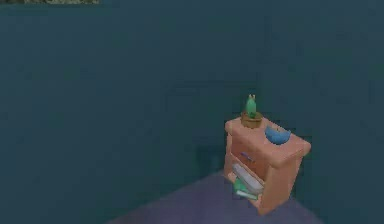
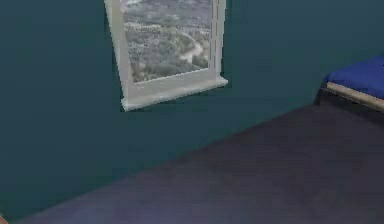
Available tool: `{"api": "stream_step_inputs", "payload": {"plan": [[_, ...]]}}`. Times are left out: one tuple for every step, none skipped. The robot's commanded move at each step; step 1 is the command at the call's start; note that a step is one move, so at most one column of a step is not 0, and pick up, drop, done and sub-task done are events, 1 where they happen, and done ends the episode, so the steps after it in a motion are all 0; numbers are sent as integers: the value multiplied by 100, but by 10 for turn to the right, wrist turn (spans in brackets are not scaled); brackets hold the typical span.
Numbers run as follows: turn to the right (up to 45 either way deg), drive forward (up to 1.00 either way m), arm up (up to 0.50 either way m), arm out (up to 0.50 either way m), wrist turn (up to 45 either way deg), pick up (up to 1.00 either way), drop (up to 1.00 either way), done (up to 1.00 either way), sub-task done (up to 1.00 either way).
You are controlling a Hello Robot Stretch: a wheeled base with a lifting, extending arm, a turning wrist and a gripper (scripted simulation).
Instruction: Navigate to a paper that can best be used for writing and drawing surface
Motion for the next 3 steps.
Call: {"api": "stream_step_inputs", "payload": {"plan": [[450, 0, 0, 0, 0, 0, 0, 0, 0], [450, 0, 0, 0, 0, 0, 0, 0, 0], [450, 0, 0, 0, 0, 0, 0, 0, 0]]}}
